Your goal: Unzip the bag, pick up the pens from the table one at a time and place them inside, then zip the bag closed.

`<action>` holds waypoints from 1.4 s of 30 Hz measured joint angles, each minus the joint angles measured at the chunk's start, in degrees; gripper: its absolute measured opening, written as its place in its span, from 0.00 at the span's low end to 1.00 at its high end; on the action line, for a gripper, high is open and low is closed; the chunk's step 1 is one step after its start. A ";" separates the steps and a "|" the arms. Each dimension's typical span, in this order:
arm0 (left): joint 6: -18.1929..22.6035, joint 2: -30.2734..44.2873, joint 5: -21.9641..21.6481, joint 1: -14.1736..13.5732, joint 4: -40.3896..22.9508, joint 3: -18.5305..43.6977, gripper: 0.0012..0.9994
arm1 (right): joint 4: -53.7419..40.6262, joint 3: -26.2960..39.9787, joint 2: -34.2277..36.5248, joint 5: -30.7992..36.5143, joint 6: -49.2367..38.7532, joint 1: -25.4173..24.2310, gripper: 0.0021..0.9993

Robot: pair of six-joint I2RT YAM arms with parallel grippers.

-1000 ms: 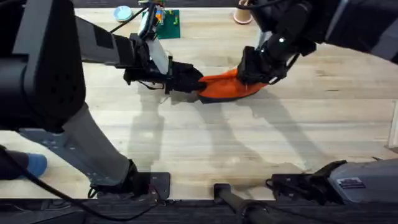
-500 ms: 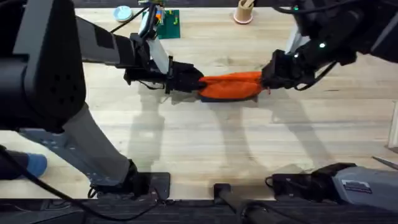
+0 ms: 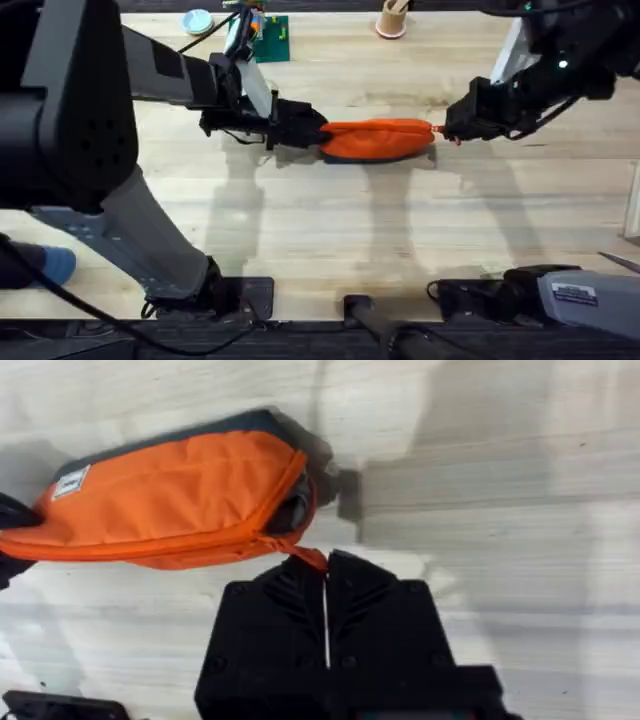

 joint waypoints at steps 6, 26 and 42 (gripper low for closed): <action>-0.77 0.00 -0.15 -0.07 0.23 0.00 0.04 | 0.49 -0.30 0.00 -1.63 -4.33 -4.24 0.03; -1.34 0.00 -0.35 -0.04 1.05 0.00 0.04 | 10.32 -12.96 0.07 -2.85 -10.24 -12.76 0.03; -1.58 0.00 -0.37 -0.04 1.05 0.00 0.04 | 11.19 -13.86 1.14 -2.00 -11.49 -14.74 0.03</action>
